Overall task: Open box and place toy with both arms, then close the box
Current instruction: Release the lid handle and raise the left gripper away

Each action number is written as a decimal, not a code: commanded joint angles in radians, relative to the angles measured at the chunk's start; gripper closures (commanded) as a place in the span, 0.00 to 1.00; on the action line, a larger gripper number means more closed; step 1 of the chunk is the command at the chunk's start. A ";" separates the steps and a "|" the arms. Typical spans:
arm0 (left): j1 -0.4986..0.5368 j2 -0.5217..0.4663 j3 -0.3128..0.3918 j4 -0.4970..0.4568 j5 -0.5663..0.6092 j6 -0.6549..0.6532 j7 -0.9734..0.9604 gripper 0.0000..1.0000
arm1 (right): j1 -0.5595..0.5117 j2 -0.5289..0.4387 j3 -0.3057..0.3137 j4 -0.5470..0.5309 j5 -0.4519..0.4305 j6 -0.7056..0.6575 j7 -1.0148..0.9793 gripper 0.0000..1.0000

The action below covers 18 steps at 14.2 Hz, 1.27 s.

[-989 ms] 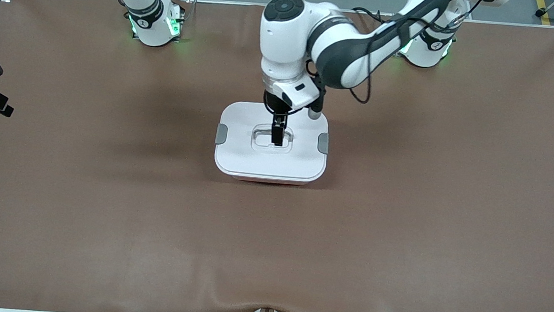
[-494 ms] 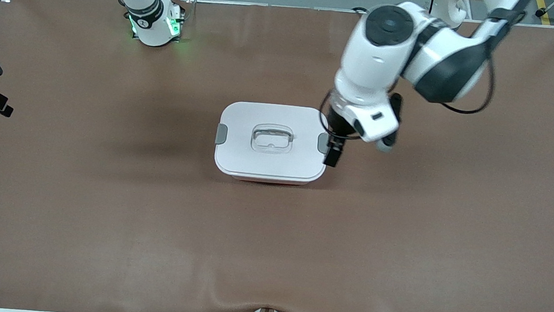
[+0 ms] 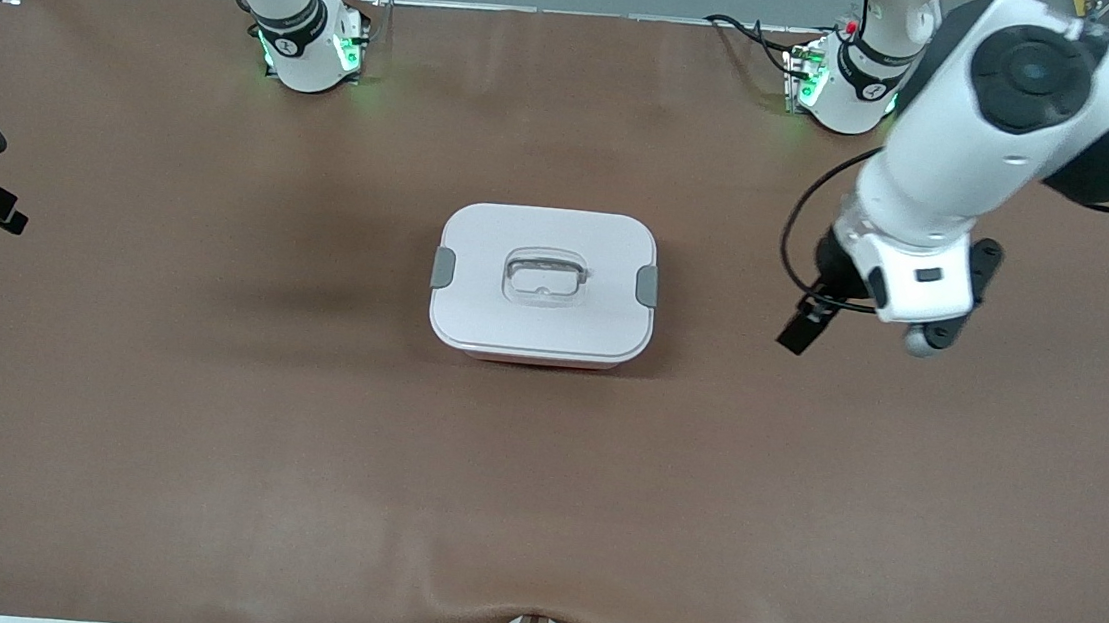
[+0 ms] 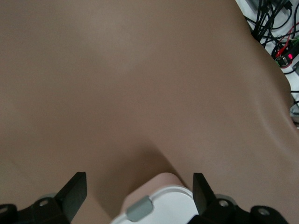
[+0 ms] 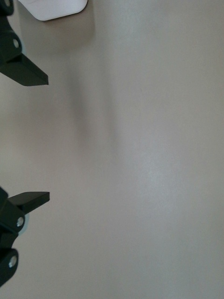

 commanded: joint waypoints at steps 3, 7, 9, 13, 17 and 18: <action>0.136 -0.072 -0.009 -0.013 -0.083 -0.075 0.343 0.00 | -0.008 -0.001 0.007 0.000 0.002 -0.001 0.004 0.00; 0.222 -0.127 0.001 -0.013 -0.106 -0.146 0.710 0.00 | -0.007 -0.001 0.007 0.000 0.002 -0.003 0.004 0.00; 0.165 -0.169 0.085 -0.022 -0.106 -0.184 0.840 0.00 | -0.004 0.000 0.007 0.000 0.002 0.002 0.005 0.00; -0.126 -0.232 0.461 -0.033 -0.150 -0.256 1.012 0.00 | -0.004 0.000 0.007 0.000 0.005 0.003 0.005 0.00; -0.232 -0.319 0.615 -0.120 -0.186 -0.258 1.126 0.00 | -0.005 0.000 0.009 0.001 0.005 0.003 0.002 0.00; -0.261 -0.347 0.636 -0.151 -0.186 -0.258 1.126 0.00 | -0.005 0.000 0.009 0.001 0.005 0.003 0.002 0.00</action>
